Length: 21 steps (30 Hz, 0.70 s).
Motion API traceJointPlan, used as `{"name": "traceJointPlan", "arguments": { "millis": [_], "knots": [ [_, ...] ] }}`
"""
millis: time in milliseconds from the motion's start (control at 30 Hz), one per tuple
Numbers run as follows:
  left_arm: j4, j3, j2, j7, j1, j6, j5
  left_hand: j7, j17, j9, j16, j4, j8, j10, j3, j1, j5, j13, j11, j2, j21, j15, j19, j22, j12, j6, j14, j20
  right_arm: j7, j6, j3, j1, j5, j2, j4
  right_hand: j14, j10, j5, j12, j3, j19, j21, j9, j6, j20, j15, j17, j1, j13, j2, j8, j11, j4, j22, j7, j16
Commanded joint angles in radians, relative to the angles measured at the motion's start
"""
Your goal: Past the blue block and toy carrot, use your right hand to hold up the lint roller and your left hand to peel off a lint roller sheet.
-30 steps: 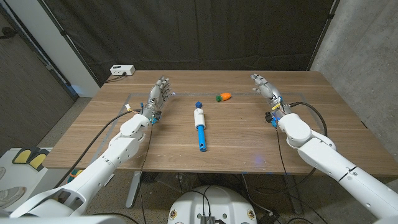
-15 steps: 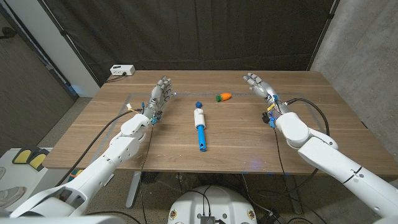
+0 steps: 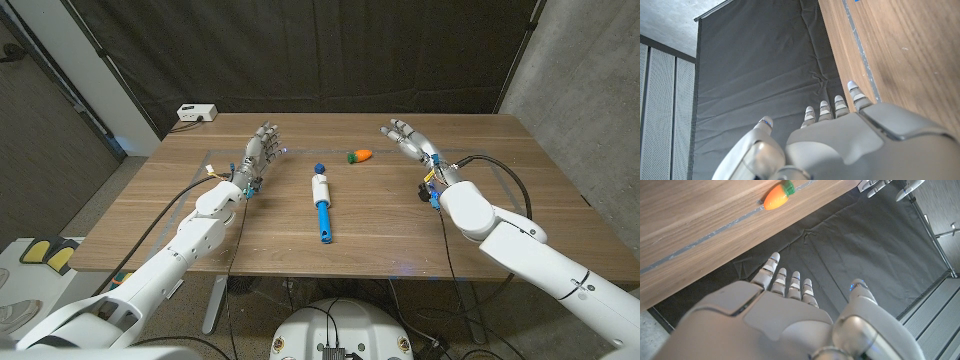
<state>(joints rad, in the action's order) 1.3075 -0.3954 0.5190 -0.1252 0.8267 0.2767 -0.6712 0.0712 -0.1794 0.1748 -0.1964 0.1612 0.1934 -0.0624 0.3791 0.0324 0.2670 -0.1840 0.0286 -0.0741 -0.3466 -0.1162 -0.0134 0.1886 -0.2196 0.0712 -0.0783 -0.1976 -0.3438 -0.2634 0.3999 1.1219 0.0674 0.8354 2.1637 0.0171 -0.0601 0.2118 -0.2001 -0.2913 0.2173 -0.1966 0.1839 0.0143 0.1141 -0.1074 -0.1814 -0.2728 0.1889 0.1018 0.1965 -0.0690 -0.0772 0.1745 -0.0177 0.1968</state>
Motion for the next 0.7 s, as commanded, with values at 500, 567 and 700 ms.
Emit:
{"name": "traceJointPlan", "arguments": {
  "millis": [500,567,700],
  "knots": [
    [0.027,-0.017,0.006,-0.021,0.002,-0.009,0.008,0.003,-0.002,0.003,0.004,0.0,-0.004,0.007,-0.009,-0.004,0.006,-0.005,0.008,-0.032,0.008,0.032,0.003,0.006,0.0,-0.006,0.0,-0.002,0.042,-0.207,0.027,0.048,-0.107,0.089,0.204,0.02,-0.006,-0.006,-0.003,-0.006,0.013,-0.009,0.003,0.016,0.003,-0.004,-0.003,-0.029,0.003,0.0,0.005,0.002,-0.022,0.004,0.0,0.009],
    [0.038,-0.016,0.01,-0.02,0.008,-0.01,0.008,0.002,-0.002,0.003,0.004,0.0,-0.005,0.007,-0.009,-0.004,0.006,-0.005,0.008,-0.032,0.007,0.036,0.006,0.006,0.0,-0.006,0.0,-0.001,0.044,-0.211,0.033,0.053,-0.123,0.101,0.219,0.02,-0.006,-0.006,-0.003,-0.005,0.013,-0.009,0.003,0.016,0.002,-0.004,-0.003,-0.029,0.003,-0.002,0.005,0.002,-0.023,0.004,0.001,0.009],
    [0.057,-0.014,0.018,-0.013,0.019,-0.011,0.01,0.002,-0.002,0.003,0.005,0.0,-0.005,0.007,-0.01,-0.004,0.006,-0.005,0.009,-0.032,0.007,0.038,0.007,0.006,0.0,-0.006,0.0,0.002,0.053,-0.233,0.042,0.052,-0.143,0.111,0.24,0.02,-0.005,-0.008,-0.003,-0.005,0.012,-0.008,0.003,0.012,0.002,0.0,-0.003,-0.032,0.003,-0.003,0.002,0.003,-0.026,0.004,0.002,0.008]
  ]
}}
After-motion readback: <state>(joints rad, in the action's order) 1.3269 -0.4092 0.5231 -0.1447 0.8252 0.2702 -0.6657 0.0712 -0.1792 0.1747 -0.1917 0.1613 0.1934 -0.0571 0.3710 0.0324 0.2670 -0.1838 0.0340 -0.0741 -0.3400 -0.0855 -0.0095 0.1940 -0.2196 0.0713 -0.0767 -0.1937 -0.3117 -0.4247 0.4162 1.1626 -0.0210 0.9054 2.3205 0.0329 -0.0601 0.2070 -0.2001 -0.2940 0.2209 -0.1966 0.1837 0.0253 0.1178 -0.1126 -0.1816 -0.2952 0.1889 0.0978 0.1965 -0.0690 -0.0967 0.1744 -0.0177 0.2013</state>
